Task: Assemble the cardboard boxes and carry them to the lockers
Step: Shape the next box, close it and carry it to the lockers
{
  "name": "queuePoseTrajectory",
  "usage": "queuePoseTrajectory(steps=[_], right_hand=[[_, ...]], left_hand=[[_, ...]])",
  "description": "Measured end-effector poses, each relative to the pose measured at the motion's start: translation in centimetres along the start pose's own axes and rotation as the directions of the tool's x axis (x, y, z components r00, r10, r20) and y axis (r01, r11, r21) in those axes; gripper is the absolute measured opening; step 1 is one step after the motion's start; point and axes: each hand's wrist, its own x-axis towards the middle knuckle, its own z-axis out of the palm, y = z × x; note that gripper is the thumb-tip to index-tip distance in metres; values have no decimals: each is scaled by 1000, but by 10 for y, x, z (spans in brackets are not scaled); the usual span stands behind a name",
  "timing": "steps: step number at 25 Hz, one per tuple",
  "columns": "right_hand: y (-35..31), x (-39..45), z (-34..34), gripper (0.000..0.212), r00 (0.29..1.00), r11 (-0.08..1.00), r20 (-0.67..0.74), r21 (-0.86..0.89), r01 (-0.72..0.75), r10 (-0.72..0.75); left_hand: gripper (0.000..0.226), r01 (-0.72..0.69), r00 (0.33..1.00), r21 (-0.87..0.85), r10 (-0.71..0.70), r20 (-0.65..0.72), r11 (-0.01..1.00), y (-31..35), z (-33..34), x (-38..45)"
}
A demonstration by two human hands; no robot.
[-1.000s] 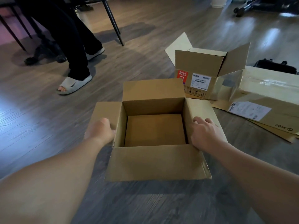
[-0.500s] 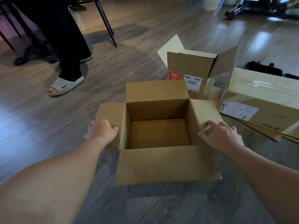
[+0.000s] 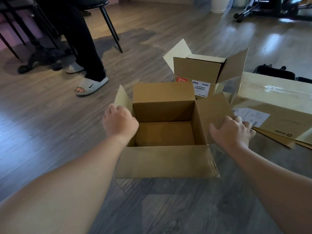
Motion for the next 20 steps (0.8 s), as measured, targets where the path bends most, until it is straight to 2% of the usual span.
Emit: queuePoseTrajectory(steps=[3, 5, 9, 12, 15, 16, 18, 20], right_hand=[[-25, 0, -12, 53, 986, 987, -74, 46, 155, -151], [-41, -4, -17, 55, 964, 958, -69, 115, 263, -257], [-58, -22, -21, 67, 868, 818, -54, 311, 484, -494], [-61, -27, -11, 53, 801, 774, 157, 415, 478, -578], [-39, -13, 18, 31, 762, 847, 376, 306, 435, -527], [-29, -8, 25, 37, 744, 858, 429, 233, 457, -513], [-7, 2, 33, 71, 692, 835, 504, 120, 537, -517], [8, 8, 34, 82, 659, 803, 509, 116, 585, -554]], left_hand=[[9, -176, 977, -124, 189, 103, 977, 36, 1, -5], [4, -238, 943, -149, 265, 200, 960, 47, 10, -15], [22, -102, 895, -173, 166, 414, 980, 19, 32, -22], [28, -60, 877, -137, 118, 467, 989, -20, 38, -11], [47, -8, 843, -188, 108, 527, 982, -50, 40, -8], [53, 18, 830, -204, 99, 549, 979, -57, 39, -9], [66, 34, 812, -228, 106, 574, 973, -64, 39, -12], [75, 17, 809, -219, 115, 577, 976, -66, 39, -15]])
